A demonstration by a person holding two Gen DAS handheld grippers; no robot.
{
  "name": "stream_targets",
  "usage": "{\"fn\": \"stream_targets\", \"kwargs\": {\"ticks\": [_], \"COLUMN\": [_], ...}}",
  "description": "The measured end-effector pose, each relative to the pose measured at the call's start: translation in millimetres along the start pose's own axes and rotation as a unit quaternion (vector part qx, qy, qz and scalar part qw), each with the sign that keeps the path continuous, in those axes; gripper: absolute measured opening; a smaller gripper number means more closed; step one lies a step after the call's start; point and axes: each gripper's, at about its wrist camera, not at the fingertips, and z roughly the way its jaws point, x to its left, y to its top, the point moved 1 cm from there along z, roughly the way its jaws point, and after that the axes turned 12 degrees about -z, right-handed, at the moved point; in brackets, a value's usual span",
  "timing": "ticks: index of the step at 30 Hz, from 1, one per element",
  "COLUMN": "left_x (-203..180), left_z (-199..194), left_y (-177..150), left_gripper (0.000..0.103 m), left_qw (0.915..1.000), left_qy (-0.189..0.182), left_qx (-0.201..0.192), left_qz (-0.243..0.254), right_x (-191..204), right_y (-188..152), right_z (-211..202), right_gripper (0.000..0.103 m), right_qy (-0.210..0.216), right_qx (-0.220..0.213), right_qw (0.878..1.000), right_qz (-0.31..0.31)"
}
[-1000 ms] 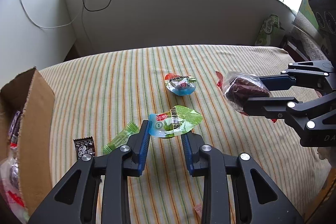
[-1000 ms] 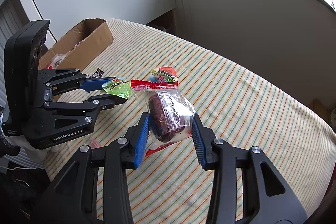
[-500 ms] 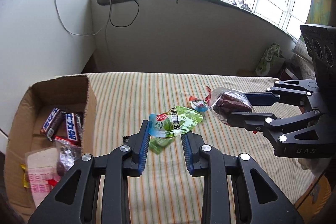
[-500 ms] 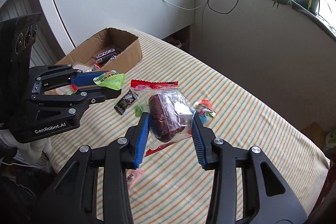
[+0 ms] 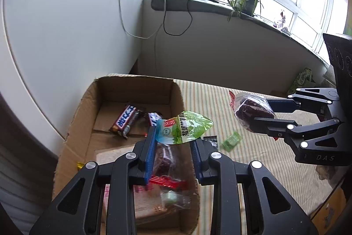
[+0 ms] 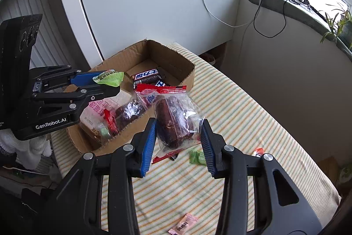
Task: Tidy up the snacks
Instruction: 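Carry both items into the box and release them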
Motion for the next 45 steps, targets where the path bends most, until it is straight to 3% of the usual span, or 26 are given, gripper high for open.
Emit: {"fn": "stream_targets", "kwargs": {"ticks": [12,19,25,27,29,30,45], "left_x": [65.8,76.9,75.4,74.8,74.0,73.5,63.9], "left_z": [9.6,19.3,20.3,19.8,19.1,18.4,-4.6], "left_y": [28.3,29.5,28.7,29.1,29.1,29.4,26.9], "left_gripper": [0.028,0.028,0.033,0.034,0.041,0.046,0.046], "left_qw": [0.9985,0.9979,0.9979,0.9977,0.9977,0.9977,0.998], "left_qy": [0.036,0.042,0.05,0.055,0.055,0.054,0.049], "left_qx": [0.001,0.005,0.001,0.0,0.0,-0.002,-0.016], "left_qz": [-0.042,-0.048,-0.04,-0.041,-0.041,-0.042,-0.036], "right_x": [15.7,15.8,17.9,17.7,17.2,16.9,17.8], "right_y": [50.5,59.1,59.4,59.1,59.2,58.9,49.0], "right_z": [54.5,76.7,78.7,75.6,71.7,69.5,34.2], "right_gripper": [0.041,0.042,0.049,0.063,0.069,0.069,0.07], "right_qy": [0.011,0.018,0.015,0.01,0.006,0.004,-0.013], "right_qx": [0.016,0.026,0.03,0.025,0.02,0.018,0.009], "right_qw": [1.0,0.999,0.999,1.0,1.0,1.0,1.0], "right_qz": [-0.009,-0.004,-0.005,-0.005,-0.004,-0.004,-0.004]}}
